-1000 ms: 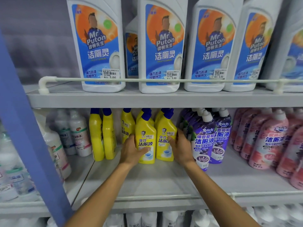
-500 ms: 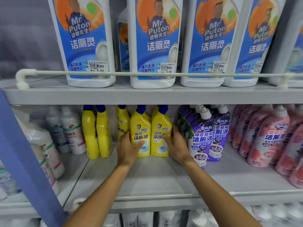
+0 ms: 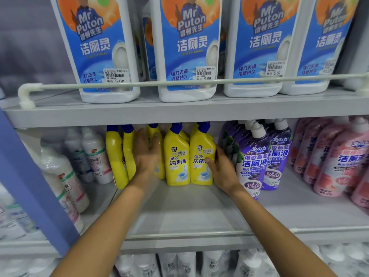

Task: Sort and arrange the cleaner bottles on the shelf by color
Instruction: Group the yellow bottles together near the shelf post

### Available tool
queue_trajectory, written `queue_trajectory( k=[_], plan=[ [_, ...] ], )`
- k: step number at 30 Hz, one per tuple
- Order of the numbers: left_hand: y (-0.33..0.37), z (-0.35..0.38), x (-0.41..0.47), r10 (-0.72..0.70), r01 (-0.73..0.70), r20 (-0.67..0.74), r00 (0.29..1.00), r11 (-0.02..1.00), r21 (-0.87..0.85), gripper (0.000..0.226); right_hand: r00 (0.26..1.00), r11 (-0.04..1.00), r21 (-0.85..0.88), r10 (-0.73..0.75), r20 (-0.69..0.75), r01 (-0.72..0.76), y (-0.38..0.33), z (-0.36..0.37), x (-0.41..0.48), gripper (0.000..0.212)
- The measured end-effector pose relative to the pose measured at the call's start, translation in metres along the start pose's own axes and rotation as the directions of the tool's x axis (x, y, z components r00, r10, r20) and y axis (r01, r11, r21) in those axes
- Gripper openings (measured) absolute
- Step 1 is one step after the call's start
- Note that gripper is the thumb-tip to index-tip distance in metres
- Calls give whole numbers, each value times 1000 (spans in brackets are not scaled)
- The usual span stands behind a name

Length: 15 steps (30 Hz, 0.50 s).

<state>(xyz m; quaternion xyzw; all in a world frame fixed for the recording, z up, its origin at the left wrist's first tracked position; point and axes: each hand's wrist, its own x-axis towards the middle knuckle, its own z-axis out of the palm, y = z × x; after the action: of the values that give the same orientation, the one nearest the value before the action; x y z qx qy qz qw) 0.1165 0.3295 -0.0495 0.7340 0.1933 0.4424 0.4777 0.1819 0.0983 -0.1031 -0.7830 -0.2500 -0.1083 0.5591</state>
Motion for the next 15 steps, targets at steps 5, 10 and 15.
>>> queue_trajectory(
  k=[5, 10, 15],
  plan=[
    [8, 12, 35, -115, 95, 97, 989, 976, 195, 54, 999, 999, 25, -37, 5, 37, 4, 0, -2, 47],
    [7, 15, 33, -55, 16, 103, 993, 940, 342, 50, 999, 997, 54, -48, 9, 47, 4, -1, -3, 42],
    [8, 1, 37, -98, 47, 132, 986, 936, 349, 46, 999, 996, 70, -47, 5, 47, 6, 0, -5, 48]
  ],
)
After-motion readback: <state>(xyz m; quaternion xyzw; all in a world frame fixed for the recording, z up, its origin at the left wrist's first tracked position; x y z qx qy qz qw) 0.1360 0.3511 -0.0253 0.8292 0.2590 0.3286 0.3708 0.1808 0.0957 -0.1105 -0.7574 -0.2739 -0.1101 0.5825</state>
